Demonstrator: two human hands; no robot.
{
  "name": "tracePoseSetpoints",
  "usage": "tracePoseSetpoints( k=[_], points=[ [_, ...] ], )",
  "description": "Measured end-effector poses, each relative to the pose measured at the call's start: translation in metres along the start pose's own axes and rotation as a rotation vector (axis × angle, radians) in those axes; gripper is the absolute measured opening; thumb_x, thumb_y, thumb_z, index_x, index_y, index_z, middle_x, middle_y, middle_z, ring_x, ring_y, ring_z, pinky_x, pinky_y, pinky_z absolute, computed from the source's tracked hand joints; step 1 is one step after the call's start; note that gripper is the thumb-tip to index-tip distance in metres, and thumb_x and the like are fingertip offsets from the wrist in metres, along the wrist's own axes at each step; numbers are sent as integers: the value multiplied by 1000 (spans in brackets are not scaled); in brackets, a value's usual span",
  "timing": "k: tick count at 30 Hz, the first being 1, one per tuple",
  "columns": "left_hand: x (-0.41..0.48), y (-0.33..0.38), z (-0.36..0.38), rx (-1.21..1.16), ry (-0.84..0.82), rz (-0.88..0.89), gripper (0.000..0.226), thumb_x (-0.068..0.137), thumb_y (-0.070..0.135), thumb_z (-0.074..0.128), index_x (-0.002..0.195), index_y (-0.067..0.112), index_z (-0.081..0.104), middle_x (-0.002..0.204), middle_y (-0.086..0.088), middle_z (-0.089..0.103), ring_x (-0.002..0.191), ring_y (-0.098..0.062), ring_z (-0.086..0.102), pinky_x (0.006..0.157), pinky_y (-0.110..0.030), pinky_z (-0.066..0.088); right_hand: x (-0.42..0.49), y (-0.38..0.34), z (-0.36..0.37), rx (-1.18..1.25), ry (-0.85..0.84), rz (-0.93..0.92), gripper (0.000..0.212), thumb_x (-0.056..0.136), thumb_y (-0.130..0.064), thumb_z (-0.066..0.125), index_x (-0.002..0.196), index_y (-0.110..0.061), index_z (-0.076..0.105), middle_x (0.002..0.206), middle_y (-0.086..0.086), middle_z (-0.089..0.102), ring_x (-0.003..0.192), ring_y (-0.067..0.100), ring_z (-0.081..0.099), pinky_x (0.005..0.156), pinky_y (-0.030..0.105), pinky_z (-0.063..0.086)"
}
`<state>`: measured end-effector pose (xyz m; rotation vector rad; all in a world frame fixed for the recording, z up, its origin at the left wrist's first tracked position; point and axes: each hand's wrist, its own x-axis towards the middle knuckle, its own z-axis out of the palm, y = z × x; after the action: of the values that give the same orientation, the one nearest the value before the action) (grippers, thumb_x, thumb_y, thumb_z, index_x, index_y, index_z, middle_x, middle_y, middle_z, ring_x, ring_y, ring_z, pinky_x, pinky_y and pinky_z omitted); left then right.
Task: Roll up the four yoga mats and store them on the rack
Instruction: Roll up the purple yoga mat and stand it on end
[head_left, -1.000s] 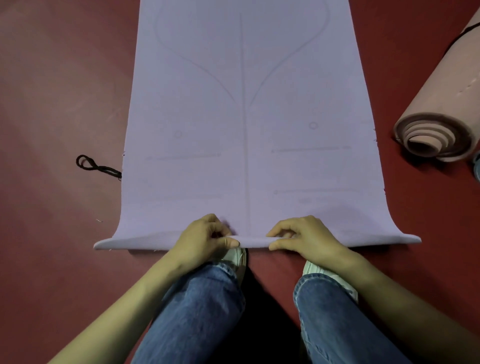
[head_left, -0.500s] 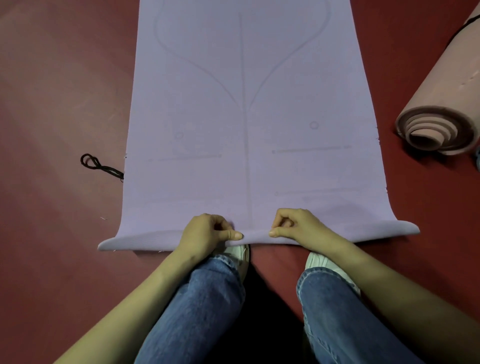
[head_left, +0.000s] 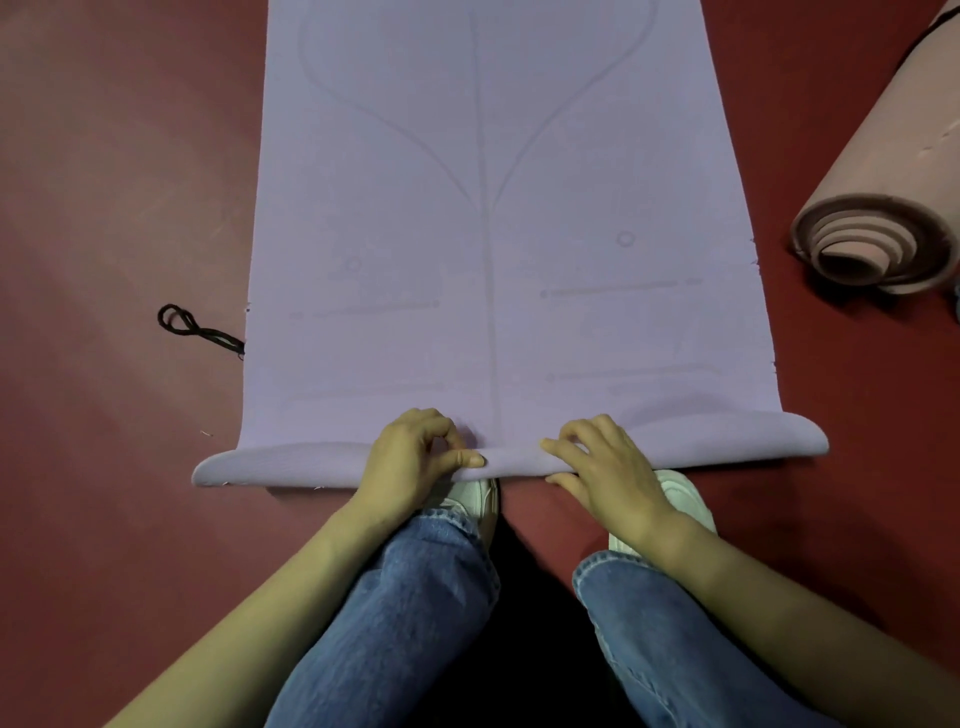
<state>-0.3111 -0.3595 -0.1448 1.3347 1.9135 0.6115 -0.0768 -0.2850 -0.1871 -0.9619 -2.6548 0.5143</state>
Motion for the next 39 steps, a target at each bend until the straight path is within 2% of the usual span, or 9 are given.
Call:
tracePoseSetpoints(
  k=[5,8,12,17,23,26,30,34,39],
  points=[
    [-3,-14,-2,249,87,402,50,81,62,54,73,15,68,78,6,64,74,-13,45,68,-30,39,21,12,-15,172,-222,162,30,78,-36,73,106,-26,71,97,-5,64,90,19,51,74,34,51],
    [3,-14,-4,433,73,491,53,73,66,56,73,14,65,77,4,61,76,-14,42,68,-28,33,41,22,-24,308,-472,259,34,82,-41,69,114,-30,68,110,-6,63,106,15,54,90,28,40],
    [3,-14,-1,514,146,498,47,81,60,51,68,15,60,69,3,55,73,-16,39,66,-28,30,45,26,-25,309,-536,299,37,82,-45,67,117,-33,65,112,-7,63,109,12,52,91,26,39],
    [9,-11,0,561,154,455,44,86,56,46,74,19,67,69,5,59,74,-16,43,69,-30,31,5,9,-11,113,-21,97,43,80,-36,67,120,-21,58,117,1,51,104,19,45,88,37,47],
    [25,-9,-7,500,-106,208,78,76,78,20,94,27,75,87,4,70,82,-24,55,72,-29,30,10,7,-2,67,74,126,53,57,-20,90,105,-15,69,95,3,63,90,17,45,77,32,47],
    [29,-13,-8,334,-120,133,89,73,87,15,95,26,76,92,2,68,86,-24,57,77,-34,42,34,18,-17,131,-85,114,39,68,-36,79,102,-18,73,91,-1,68,89,16,50,74,31,53],
    [29,-15,-10,259,-103,69,60,75,72,40,94,26,74,88,5,63,90,-17,59,75,-28,43,61,27,-36,106,-466,204,40,82,-50,64,120,-35,64,117,-8,63,112,16,52,90,26,36],
    [36,-13,-13,197,-157,32,49,79,66,54,86,18,64,81,10,63,79,-11,55,71,-29,42,69,27,-38,79,-545,252,40,82,-55,61,119,-40,62,123,-12,61,118,13,52,94,27,36],
    [30,-26,-13,306,-51,322,63,80,76,39,84,20,67,87,5,62,82,-14,52,71,-29,41,84,32,-40,121,-654,352,45,77,-57,66,117,-39,64,120,-9,65,114,16,55,91,27,37]
  ],
)
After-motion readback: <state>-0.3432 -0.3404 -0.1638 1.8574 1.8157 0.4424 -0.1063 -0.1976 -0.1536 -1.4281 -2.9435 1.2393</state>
